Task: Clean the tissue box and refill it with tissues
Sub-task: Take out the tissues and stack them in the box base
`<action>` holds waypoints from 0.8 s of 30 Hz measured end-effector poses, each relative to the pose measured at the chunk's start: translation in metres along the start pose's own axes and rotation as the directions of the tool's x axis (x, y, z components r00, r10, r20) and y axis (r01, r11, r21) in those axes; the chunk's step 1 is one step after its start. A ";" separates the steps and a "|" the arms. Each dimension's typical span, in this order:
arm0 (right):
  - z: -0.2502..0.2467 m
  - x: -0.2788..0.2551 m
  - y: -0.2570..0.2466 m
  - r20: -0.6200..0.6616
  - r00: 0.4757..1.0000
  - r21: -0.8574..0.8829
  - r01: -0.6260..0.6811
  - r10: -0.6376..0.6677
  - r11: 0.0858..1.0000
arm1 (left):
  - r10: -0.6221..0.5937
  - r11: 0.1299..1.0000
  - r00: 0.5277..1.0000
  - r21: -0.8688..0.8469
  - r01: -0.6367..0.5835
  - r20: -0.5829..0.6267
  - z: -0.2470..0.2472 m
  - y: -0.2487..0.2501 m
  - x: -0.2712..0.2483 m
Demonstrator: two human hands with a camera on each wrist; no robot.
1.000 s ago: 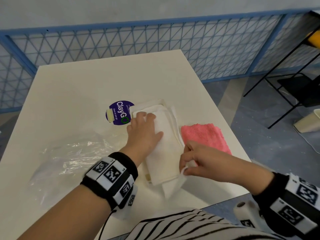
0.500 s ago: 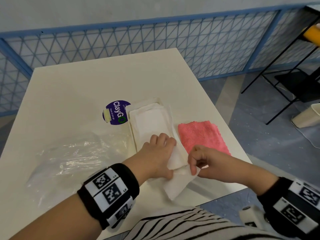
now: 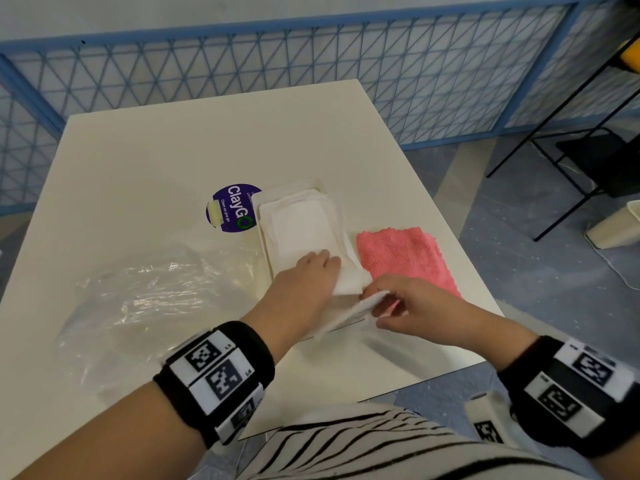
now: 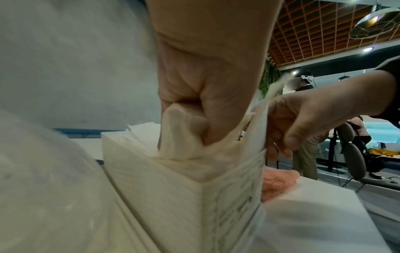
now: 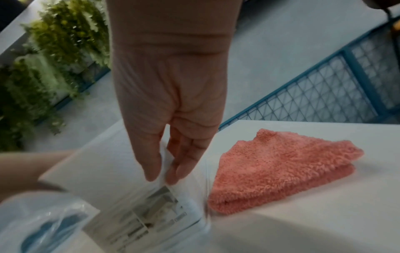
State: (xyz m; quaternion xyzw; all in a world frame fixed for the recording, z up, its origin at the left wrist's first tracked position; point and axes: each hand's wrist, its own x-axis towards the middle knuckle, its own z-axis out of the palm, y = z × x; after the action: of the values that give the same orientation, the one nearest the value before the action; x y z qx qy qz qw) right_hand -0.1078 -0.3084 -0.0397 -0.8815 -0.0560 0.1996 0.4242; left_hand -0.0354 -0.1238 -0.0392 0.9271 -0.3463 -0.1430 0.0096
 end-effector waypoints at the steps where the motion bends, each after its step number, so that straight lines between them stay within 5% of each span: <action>1: 0.001 0.002 0.000 -0.006 1.000 -0.073 0.017 -0.017 0.997 | -0.025 1.000 0.999 -0.005 0.025 -0.035 -0.003 -0.002 0.001; 4: -0.002 0.004 -0.001 -0.027 0.999 -0.096 0.029 -0.032 0.995 | -0.149 0.986 0.978 -0.095 0.136 -0.145 -0.021 -0.014 0.001; 9: -0.016 0.002 -0.023 -0.012 0.999 0.190 -0.038 0.041 0.981 | -0.346 0.916 0.889 -0.310 0.252 -0.299 -0.056 -0.036 -0.001; 15: -0.038 -0.007 -0.056 0.011 0.997 0.350 0.065 -0.073 0.934 | -0.388 0.915 0.803 -0.295 0.276 -0.452 -0.080 -0.041 -0.004; 19: -0.052 -0.011 -0.064 -0.003 0.993 0.454 0.109 -0.120 0.884 | -0.181 0.983 0.891 -0.091 0.157 -0.418 -0.060 -0.021 -0.003; 24: -0.064 0.002 -0.069 -0.171 0.984 0.485 0.135 -0.058 0.864 | -0.089 0.990 0.991 0.101 0.099 -0.101 -0.006 -0.005 -0.005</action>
State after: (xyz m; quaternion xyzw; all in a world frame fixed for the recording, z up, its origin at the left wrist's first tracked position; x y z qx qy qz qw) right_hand -0.0756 -0.3105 0.0488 -0.7523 -0.0150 0.1188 0.6479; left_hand -0.0341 -0.1171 -0.0327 0.9474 -0.3085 -0.0799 -0.0297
